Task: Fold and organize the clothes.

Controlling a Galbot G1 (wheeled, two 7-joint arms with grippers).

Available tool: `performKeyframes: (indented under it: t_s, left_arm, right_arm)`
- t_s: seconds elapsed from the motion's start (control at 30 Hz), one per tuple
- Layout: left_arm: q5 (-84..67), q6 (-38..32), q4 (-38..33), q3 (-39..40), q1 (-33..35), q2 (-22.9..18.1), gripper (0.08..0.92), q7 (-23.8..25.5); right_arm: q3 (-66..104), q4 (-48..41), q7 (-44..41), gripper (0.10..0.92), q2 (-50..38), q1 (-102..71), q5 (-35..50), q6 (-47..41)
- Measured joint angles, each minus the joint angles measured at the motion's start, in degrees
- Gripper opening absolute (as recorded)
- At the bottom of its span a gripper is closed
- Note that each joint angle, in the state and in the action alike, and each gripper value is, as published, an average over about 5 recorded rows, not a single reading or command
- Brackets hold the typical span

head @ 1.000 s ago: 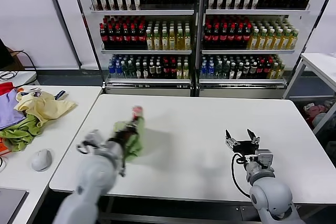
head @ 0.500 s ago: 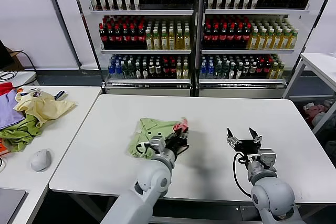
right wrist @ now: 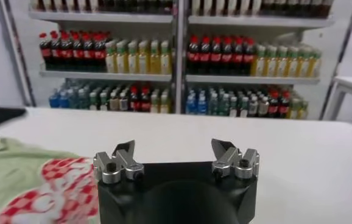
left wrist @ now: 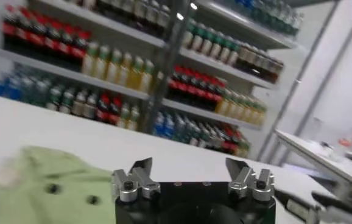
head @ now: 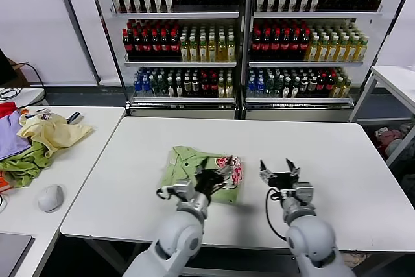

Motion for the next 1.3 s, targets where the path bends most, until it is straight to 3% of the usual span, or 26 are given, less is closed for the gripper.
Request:
performKeyframes:
  t_s: [0.27,0.6,1.3]
  left_arm:
    - [2.4,-3.6,-4.4,-8.6,6.9,4.5,0.823,-0.6]
    - [5.5,-5.9,-7.5,-14.4,13.0,6.1,0.823,-0.7]
    - [9.5,-6.7,-9.4,-15.7,17.1,5.9,0.823,-0.6]
  right_arm:
    - [-5.9,-7.4,1.9,0.823,5.3,3.4,-1.6,0.5]
    - [-9.0,-15.1,4.3,0.811,9.2,7.1,-2.0,-0.2]
    - [-7.9,-21.9,1.2,0.232,2.9,14.6,-1.7,0.8]
